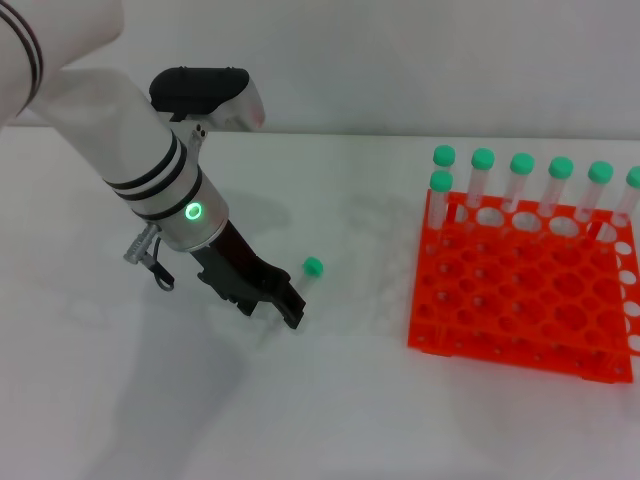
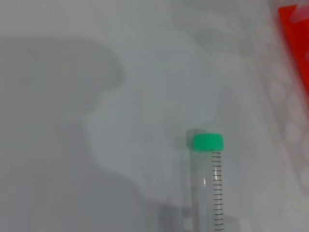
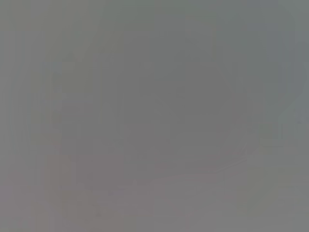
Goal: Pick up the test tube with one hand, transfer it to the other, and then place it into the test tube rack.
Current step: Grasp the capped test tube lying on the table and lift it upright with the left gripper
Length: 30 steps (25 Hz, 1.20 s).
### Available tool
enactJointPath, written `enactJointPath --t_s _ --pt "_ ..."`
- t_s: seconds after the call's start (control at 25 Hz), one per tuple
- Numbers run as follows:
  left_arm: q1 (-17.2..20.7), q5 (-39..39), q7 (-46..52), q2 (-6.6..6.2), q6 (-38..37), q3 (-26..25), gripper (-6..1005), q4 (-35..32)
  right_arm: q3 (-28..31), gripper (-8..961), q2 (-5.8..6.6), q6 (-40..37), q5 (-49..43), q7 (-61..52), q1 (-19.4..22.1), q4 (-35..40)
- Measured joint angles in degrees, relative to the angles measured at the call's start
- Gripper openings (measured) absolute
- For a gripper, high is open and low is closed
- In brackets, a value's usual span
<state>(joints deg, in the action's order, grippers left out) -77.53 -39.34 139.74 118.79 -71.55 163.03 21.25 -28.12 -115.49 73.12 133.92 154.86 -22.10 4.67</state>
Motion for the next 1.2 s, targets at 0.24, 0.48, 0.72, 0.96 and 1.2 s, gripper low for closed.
enactJointPath --t_s 0.24,0.48,0.72,0.96,1.2 --pt "0.26 -2.34 1.5 0.18 2.43 0.0 677 -2.73 -0.23 855 -0.08 0.01 -0.07 0.0 0.0 -0.1" --pt "0.32 -3.97 2.61 0.21 3.91 0.0 670 -3.85 -0.31 855 -0.18 0.08 -0.02 -0.07 -0.05 -0.1" --pt "0.39 -4.88 2.93 0.21 4.19 0.0 567 -4.53 -0.34 854 -0.18 0.08 0.02 -0.09 -0.21 -0.16" --pt "0.18 -5.28 2.98 0.23 4.26 0.01 498 -4.73 -0.13 854 -0.18 0.1 0.03 -0.09 -0.35 -0.19" --pt "-0.03 -5.86 3.05 0.21 4.78 0.0 494 -5.29 -0.02 854 -0.18 0.1 0.03 -0.09 -0.4 -0.26"
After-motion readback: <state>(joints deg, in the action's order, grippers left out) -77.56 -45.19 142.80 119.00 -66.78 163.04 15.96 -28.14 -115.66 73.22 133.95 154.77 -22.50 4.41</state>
